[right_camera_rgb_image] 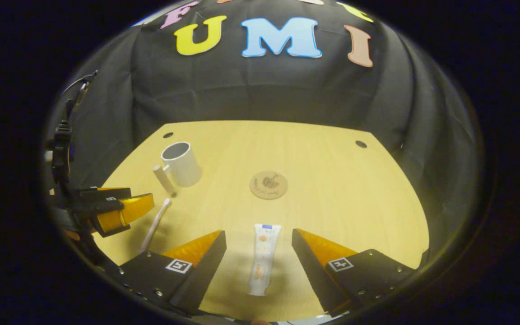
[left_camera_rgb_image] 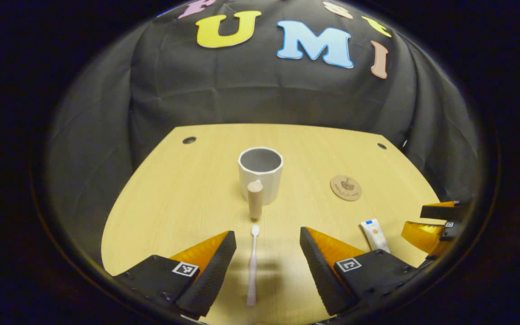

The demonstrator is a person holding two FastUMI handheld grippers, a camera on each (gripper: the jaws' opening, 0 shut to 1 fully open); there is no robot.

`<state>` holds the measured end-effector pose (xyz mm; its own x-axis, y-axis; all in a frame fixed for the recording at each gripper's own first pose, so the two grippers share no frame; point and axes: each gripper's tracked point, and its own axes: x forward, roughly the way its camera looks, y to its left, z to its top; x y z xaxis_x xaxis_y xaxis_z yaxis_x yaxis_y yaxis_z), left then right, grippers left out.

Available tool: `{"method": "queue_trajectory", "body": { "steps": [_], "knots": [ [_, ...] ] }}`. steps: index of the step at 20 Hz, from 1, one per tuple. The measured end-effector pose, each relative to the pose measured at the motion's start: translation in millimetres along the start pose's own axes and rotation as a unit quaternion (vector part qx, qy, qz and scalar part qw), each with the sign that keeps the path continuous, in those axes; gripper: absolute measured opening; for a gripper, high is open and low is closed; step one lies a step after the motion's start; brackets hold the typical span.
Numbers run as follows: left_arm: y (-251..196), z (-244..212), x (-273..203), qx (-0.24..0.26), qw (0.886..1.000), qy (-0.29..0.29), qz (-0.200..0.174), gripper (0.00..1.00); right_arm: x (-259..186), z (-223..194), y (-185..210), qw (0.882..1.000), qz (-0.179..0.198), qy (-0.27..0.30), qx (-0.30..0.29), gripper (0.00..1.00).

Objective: Put the toothbrush and toothpaste on the desktop into the cup, then pick up the cup and place it on the coaster on the desktop.

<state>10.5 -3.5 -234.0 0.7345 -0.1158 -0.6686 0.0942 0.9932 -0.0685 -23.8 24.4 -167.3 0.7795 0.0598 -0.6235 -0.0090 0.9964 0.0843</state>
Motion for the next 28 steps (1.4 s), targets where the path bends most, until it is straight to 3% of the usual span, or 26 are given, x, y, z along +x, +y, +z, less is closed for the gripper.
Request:
{"method": "queue_trajectory", "body": {
  "steps": [2, 3, 4, 7, 13, 15, 16, 17, 18, 20, 21, 22, 23, 24, 25, 27, 28],
  "knots": [
    [6, -14, 11, -0.002, 0.999, 0.038, 0.001, 0.95, 12, -11, 2, 0.999, 0.002, 0.032, 0.005, 0.93],
    [8, -19, 16, 0.0, 0.998, 0.056, 0.001, 1.0, 17, -17, 2, 0.999, 0.003, 0.047, 0.005, 0.93],
    [10, -25, 20, 0.002, 0.997, 0.074, 0.003, 0.95, 20, -22, 4, 0.998, 0.006, 0.062, 0.006, 0.94],
    [16, -45, 31, 0.004, 0.992, 0.13, 0.006, 0.95, 31, -39, 10, 0.994, 0.014, 0.109, 0.012, 0.95],
    [23, -85, 32, -0.016, 0.973, 0.23, 0.007, 0.95, 45, -67, 15, 0.976, 0.032, 0.207, 0.056, 0.95],
    [26, -93, 33, -0.014, 0.968, 0.249, 0.01, 0.95, 47, -74, 15, 0.969, 0.036, 0.232, 0.074, 0.95],
    [28, -95, 34, -0.012, 0.967, 0.254, 0.013, 1.0, 49, -77, 15, 0.966, 0.037, 0.241, 0.081, 0.95],
    [28, -98, 37, -0.013, 0.966, 0.258, 0.013, 0.95, 52, -80, 16, 0.964, 0.038, 0.247, 0.087, 0.95],
    [29, -97, 38, -0.009, 0.965, 0.261, 0.02, 1.0, 54, -82, 15, 0.963, 0.037, 0.252, 0.089, 0.95],
    [28, -96, 40, 0.001, 0.965, 0.262, 0.02, 0.94, 57, -86, 14, 0.96, 0.036, 0.263, 0.086, 0.95],
    [29, -96, 41, 0.008, 0.964, 0.264, 0.022, 1.0, 61, -87, 12, 0.96, 0.03, 0.265, 0.083, 0.95],
    [30, -95, 42, 0.015, 0.963, 0.267, 0.022, 0.99, 61, -88, 13, 0.959, 0.03, 0.269, 0.083, 0.9],
    [28, -94, 42, 0.02, 0.963, 0.267, 0.021, 0.81, 63, -89, 13, 0.958, 0.03, 0.273, 0.081, 0.86],
    [26, -92, 42, 0.025, 0.963, 0.269, 0.017, 0.7, 64, -90, 8, 0.959, 0.02, 0.274, 0.075, 0.87],
    [25, -92, 43, 0.026, 0.963, 0.268, 0.016, 0.69, 66, -90, 7, 0.959, 0.017, 0.273, 0.072, 0.78],
    [22, -92, 43, 0.032, 0.962, 0.272, 0.014, 0.62, 70, -91, 3, 0.96, 0.007, 0.272, 0.065, 0.73],
    [21, -91, 42, 0.032, 0.961, 0.274, 0.013, 0.61, 68, -91, 1, 0.96, 0.0, 0.274, 0.064, 0.64]
  ]
}}
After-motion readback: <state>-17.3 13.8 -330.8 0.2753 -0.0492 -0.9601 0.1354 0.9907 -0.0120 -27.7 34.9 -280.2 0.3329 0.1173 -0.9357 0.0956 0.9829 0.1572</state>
